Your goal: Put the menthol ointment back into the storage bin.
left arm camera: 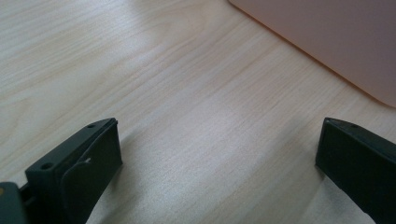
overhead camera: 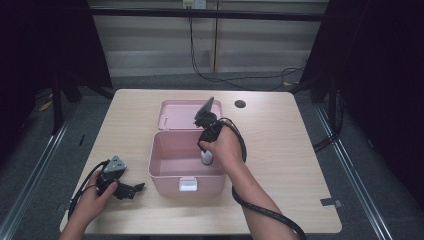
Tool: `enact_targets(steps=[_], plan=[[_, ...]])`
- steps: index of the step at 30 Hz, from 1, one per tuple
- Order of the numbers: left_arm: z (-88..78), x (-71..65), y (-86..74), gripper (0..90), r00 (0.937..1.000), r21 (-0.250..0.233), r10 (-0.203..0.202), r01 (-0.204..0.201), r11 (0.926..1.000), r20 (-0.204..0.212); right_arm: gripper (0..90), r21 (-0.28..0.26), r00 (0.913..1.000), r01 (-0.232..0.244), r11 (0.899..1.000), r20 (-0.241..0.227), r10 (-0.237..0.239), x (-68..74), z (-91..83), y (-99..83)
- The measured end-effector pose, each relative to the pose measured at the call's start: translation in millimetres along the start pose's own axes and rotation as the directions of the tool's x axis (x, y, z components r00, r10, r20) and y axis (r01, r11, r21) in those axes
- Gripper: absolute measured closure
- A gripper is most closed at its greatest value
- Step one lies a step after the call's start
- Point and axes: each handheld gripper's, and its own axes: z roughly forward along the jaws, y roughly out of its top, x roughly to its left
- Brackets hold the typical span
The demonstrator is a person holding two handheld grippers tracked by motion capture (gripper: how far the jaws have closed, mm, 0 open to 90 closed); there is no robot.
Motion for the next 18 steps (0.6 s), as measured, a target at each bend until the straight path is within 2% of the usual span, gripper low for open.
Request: enact_targets(steps=[10,12,18], plan=[[0.0,0.0,0.0,0.0,1.0000,0.000,-0.001,0.001,1.0000,0.001,46.8,-0.012,0.9994,0.021,1.000,-0.027,-0.022,-2.7,-10.6,-4.3],[0.0,0.0,0.0,0.0,1.0000,0.000,0.000,0.000,1.0000,0.000,45.5,-0.010,0.9988,0.040,0.999,-0.029,-0.040,-1.8,-13.9,-4.8],[0.0,0.0,0.0,0.0,1.0000,0.000,0.000,0.000,1.0000,0.000,36.5,-0.029,0.9958,0.077,0.997,-0.047,-0.078,0.5,-25.2,-7.2]])
